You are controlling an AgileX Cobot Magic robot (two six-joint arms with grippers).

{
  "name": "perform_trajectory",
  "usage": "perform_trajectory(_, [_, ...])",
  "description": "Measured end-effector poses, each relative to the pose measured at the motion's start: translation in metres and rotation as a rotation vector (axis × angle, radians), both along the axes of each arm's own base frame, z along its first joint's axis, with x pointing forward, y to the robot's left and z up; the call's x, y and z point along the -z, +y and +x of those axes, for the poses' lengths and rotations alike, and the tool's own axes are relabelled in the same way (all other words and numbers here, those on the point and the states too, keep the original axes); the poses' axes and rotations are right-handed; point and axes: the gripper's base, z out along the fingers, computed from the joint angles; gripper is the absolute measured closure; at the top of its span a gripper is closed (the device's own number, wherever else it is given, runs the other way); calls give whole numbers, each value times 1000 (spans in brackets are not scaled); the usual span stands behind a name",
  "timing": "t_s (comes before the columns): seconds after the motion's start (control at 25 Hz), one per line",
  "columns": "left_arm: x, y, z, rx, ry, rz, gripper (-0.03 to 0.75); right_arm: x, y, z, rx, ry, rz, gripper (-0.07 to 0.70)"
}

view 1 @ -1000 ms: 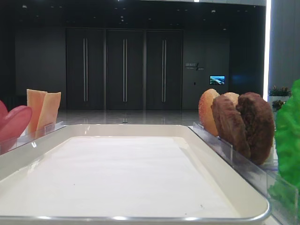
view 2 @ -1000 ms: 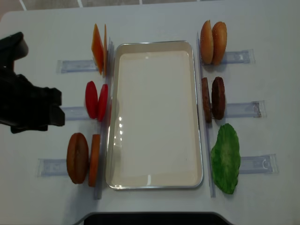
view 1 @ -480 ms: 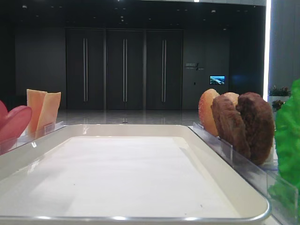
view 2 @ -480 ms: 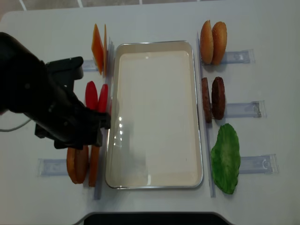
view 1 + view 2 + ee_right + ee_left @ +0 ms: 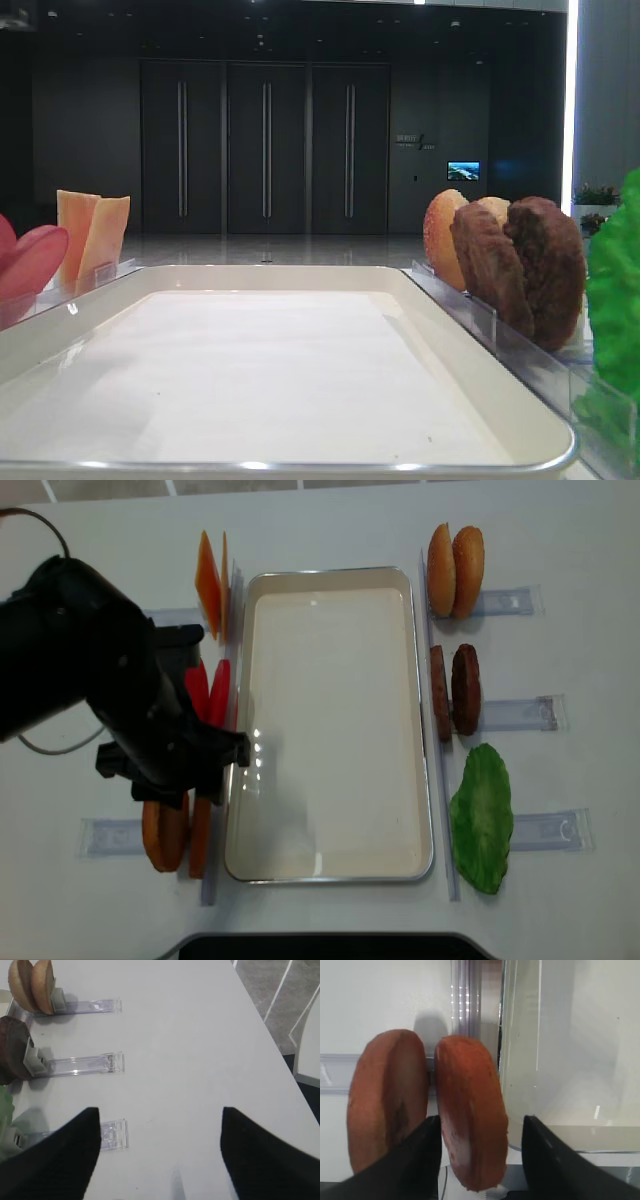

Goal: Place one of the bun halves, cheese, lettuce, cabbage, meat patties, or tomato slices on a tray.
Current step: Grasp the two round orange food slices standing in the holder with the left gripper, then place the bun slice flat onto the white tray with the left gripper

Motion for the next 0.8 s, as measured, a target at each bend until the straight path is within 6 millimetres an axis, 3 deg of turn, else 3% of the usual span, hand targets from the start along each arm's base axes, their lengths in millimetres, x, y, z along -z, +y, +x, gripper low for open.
perform_trajectory(0.2, [17, 2, 1, 20, 40, 53, 342, 0, 0, 0, 0, 0, 0, 149])
perform_trajectory(0.24, [19, 3, 0, 28, 49, 61, 392, 0, 0, 0, 0, 0, 0, 149])
perform_trajectory(0.32, [20, 3, -1, 59, 54, 65, 564, 0, 0, 0, 0, 0, 0, 149])
perform_trajectory(0.36, [18, 3, -1, 75, 48, 63, 582, 0, 0, 0, 0, 0, 0, 149])
perform_trajectory(0.48, [1, 0, 4, 87, 7, 41, 580, 0, 0, 0, 0, 0, 0, 149])
perform_trajectory(0.68, [-50, -11, 19, 89, -140, -52, 580, 0, 0, 0, 0, 0, 0, 149])
perform_trajectory(0.8, [-56, -13, 23, 94, -170, -62, 580, 0, 0, 0, 0, 0, 0, 149])
